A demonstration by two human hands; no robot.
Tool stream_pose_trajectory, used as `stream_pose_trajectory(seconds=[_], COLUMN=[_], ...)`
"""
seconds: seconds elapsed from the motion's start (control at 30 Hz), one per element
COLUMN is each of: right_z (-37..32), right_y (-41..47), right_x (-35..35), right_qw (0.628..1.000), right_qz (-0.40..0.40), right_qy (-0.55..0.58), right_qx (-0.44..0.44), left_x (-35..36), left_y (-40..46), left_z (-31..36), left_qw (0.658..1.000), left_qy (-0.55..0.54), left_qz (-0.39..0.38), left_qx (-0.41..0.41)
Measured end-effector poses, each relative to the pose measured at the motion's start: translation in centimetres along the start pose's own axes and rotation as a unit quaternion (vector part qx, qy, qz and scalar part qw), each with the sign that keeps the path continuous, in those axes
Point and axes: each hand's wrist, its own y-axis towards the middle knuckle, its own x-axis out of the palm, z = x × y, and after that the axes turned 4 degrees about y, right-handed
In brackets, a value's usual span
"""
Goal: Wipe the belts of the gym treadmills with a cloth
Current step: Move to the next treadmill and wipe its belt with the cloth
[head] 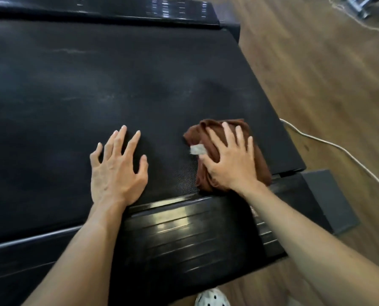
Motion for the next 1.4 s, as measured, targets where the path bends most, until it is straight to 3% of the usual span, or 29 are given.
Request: stream_pose_trajectory(seconds=[0.1,0.17,0.3,0.4,0.47,0.63,0.7,0.77,0.87,0.97,1.03,1.1,1.23,1.4], right_z=[4.4,4.2,0.0,-2.7,-1.7,5.0,5.4,4.9,3.3,1.7,2.1,3.5,5.3,6.5], right_y=[3.4,7.3,10.5,5.4,1.0,3.9,8.0,11.7,14.3,11.0,6.3,2.9,4.6,13.4], right_x=[-1.2,-1.6,-1.3,-0.3,-0.1,-1.4,-1.9,-2.5,-2.7,-2.1,-1.3,-0.8,-1.1,-2.8], right_qw=[0.990,0.985,0.998,0.998,0.998,0.981,0.975,0.978,0.994,0.998,0.996,0.999,0.982,0.970], right_qz=[0.009,0.014,-0.014,-0.006,-0.007,0.018,0.024,0.011,-0.021,-0.033,-0.017,0.010,0.019,0.022], right_qy=[-0.015,-0.010,0.002,0.004,0.002,0.002,0.019,0.030,0.013,0.019,0.023,0.007,0.002,0.040], right_qx=[0.143,0.169,0.069,-0.055,-0.061,0.193,0.221,0.204,0.106,-0.041,-0.088,-0.037,0.186,0.240], left_x=[0.1,0.2,0.2,0.1,0.0,0.2,0.3,0.4,0.4,0.3,0.3,0.3,0.5,0.7], left_y=[0.1,0.3,0.2,0.2,0.3,0.2,0.3,0.4,0.3,0.5,0.4,0.3,0.4,0.4], left_z=[0.2,0.3,0.1,0.0,0.1,0.3,0.1,0.0,0.1,0.0,0.0,-0.1,-0.2,0.1], left_qw=[1.000,1.000,1.000,1.000,1.000,1.000,0.999,0.999,0.999,0.999,0.999,0.999,0.999,0.999], left_qy=[0.006,0.012,0.024,0.027,0.025,0.025,0.031,0.034,0.044,0.045,0.043,0.045,0.046,0.043], left_qz=[-0.001,0.002,-0.003,-0.003,-0.002,0.002,0.000,-0.004,-0.013,-0.016,-0.015,-0.010,-0.003,-0.010], left_qx=[0.000,-0.002,0.000,-0.001,0.000,0.001,0.006,0.010,0.008,0.008,0.011,0.009,0.017,0.011])
